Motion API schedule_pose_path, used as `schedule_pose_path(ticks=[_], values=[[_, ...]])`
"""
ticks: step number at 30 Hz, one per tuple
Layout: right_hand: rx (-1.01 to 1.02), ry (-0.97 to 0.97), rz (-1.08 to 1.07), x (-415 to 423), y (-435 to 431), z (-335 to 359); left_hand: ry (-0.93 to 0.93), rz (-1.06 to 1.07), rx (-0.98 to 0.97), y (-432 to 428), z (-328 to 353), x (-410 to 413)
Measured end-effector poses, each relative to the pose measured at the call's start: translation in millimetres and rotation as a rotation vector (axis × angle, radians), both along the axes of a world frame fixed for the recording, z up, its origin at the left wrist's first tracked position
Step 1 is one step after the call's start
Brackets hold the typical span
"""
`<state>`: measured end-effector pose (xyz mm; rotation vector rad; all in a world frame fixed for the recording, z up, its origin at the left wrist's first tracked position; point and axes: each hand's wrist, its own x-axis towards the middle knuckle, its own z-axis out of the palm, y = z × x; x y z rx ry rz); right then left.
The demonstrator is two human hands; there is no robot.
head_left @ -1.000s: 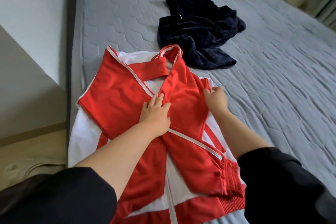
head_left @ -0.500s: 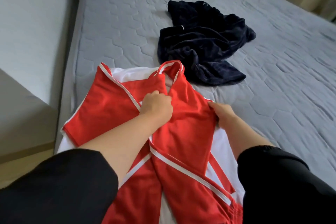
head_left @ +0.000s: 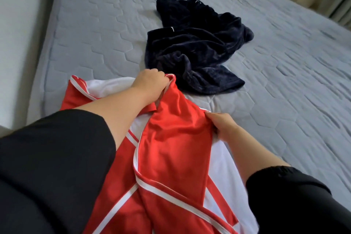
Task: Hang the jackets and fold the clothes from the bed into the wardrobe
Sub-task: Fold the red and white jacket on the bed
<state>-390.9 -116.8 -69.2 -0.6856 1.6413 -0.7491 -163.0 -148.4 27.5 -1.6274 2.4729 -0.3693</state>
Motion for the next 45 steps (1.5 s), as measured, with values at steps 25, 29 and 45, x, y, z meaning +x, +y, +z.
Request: schedule_pose_path(ticks=[25,29,45], values=[[-0.035,-0.232,-0.284,-20,12,1,-0.082,0.17,0.003,27,-25,30],[-0.019,-0.251,-0.14,-20,12,2,0.285,0.153,-0.203,39,-26,6],[-0.056,0.292,-0.333,10,9,1,0.263,0.323,0.104,92,-100,-28]])
